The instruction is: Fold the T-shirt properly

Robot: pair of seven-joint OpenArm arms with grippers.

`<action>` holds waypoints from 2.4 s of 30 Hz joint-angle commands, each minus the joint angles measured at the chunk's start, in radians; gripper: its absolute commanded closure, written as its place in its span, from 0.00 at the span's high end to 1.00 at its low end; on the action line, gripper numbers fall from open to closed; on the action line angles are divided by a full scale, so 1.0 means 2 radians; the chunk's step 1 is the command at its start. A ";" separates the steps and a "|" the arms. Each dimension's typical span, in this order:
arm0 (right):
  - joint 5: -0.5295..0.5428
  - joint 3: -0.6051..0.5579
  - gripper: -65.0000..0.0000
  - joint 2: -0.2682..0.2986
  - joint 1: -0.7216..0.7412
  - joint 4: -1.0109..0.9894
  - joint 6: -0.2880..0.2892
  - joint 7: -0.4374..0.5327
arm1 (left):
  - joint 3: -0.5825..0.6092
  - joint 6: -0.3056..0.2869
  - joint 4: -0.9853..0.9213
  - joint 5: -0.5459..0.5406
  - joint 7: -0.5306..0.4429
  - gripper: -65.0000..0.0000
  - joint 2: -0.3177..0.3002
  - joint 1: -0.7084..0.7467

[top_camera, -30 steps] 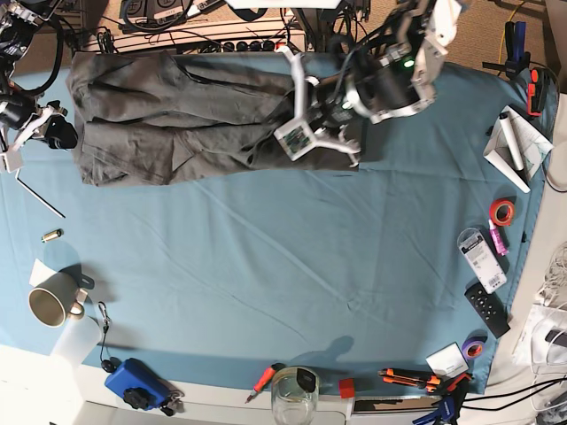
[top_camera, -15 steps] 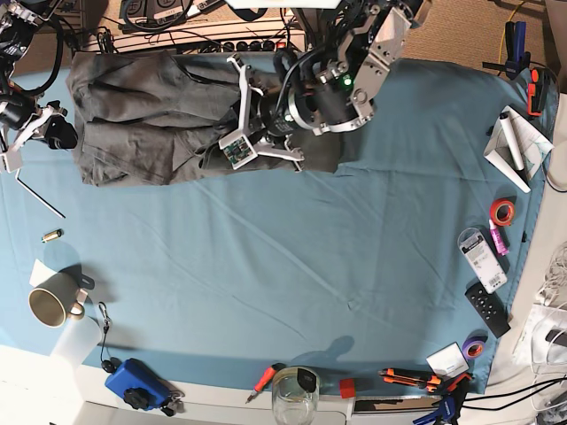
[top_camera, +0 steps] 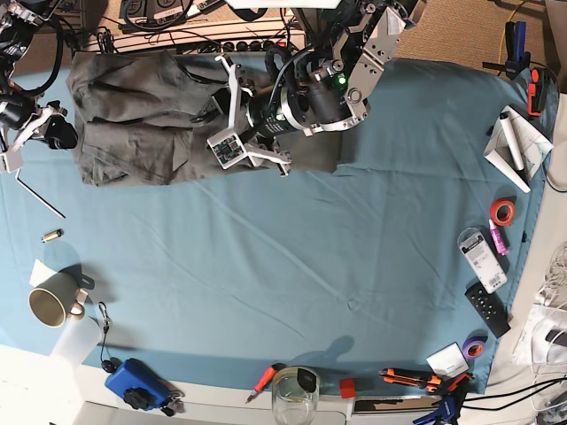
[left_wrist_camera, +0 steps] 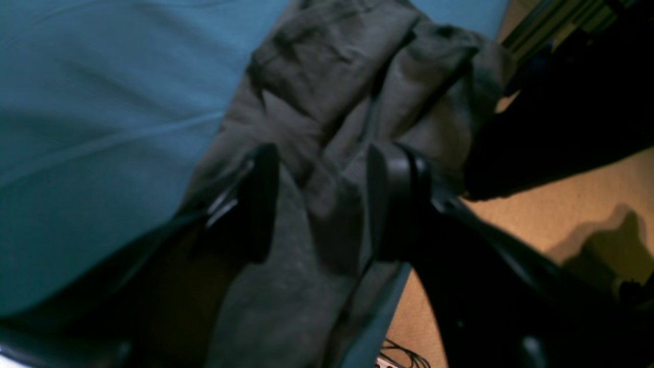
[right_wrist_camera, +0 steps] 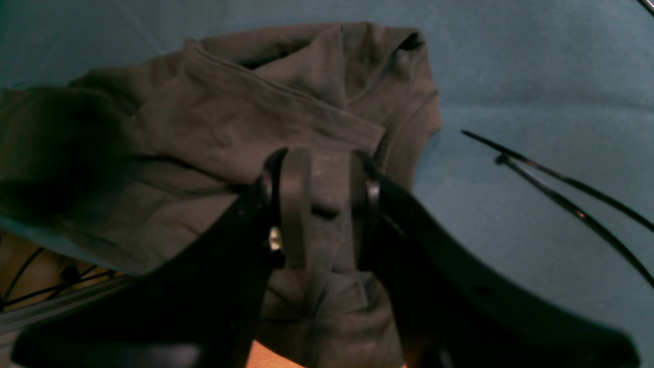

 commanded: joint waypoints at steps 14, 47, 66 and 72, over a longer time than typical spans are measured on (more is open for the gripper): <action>0.041 0.005 0.22 0.014 0.009 0.007 0.002 0.009 | 0.000 0.052 0.072 0.020 0.078 0.03 0.007 0.012; -0.068 0.005 0.42 0.011 0.047 0.001 0.000 0.048 | 0.001 0.166 0.156 0.307 0.054 0.00 0.003 0.155; 0.012 0.005 0.42 0.011 0.047 -0.144 0.009 0.009 | 0.001 0.168 0.156 0.303 0.053 0.00 0.003 0.155; 0.012 -0.003 0.42 0.011 0.047 -0.159 0.009 0.009 | 0.001 0.168 0.156 0.303 0.053 0.00 0.003 0.155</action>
